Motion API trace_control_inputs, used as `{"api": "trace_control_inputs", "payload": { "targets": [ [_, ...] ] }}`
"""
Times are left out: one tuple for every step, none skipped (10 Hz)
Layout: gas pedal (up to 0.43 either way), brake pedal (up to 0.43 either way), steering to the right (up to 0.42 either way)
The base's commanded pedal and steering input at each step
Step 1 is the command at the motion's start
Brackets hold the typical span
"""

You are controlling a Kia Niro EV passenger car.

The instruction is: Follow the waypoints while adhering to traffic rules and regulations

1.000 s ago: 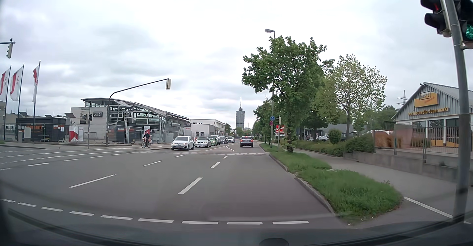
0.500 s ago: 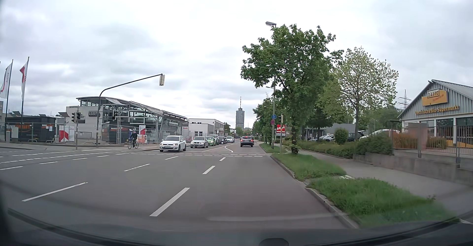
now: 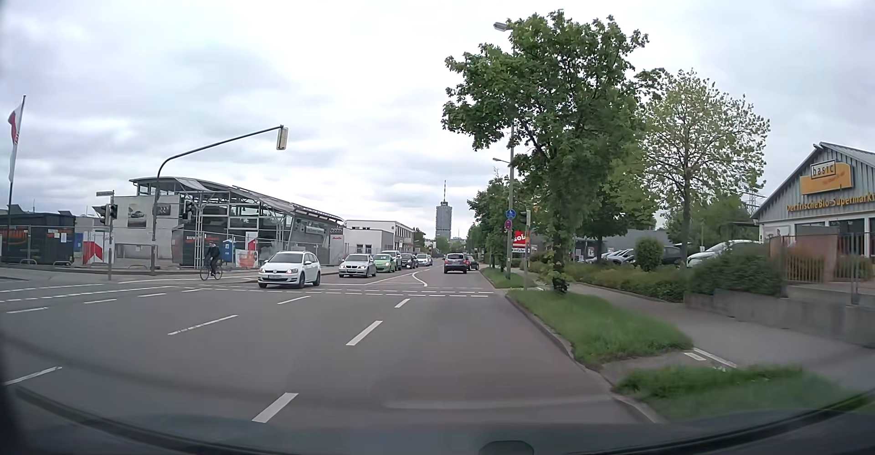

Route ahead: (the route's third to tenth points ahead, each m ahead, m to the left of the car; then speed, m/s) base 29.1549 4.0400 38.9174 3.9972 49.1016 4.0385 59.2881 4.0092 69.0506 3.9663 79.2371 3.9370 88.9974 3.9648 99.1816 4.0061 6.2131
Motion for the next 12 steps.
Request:
{"api": "trace_control_inputs", "payload": {
  "targets": [
    [0.512,0.0,0.002],
    [0.512,0.0,0.002],
    [0.512,0.0,0.002],
    [0.512,0.0,0.001],
    [0.512,0.0,0.0],
    [0.512,0.0,0.0],
    [0.5,0.0,0.0],
    [0.5,0.0,0.0],
    [0.488,0.0,0.0],
    [0.488,0.0,0.0],
    [0.488,0.0,0.0],
    [0.488,0.0,0.0]
  ]
}}
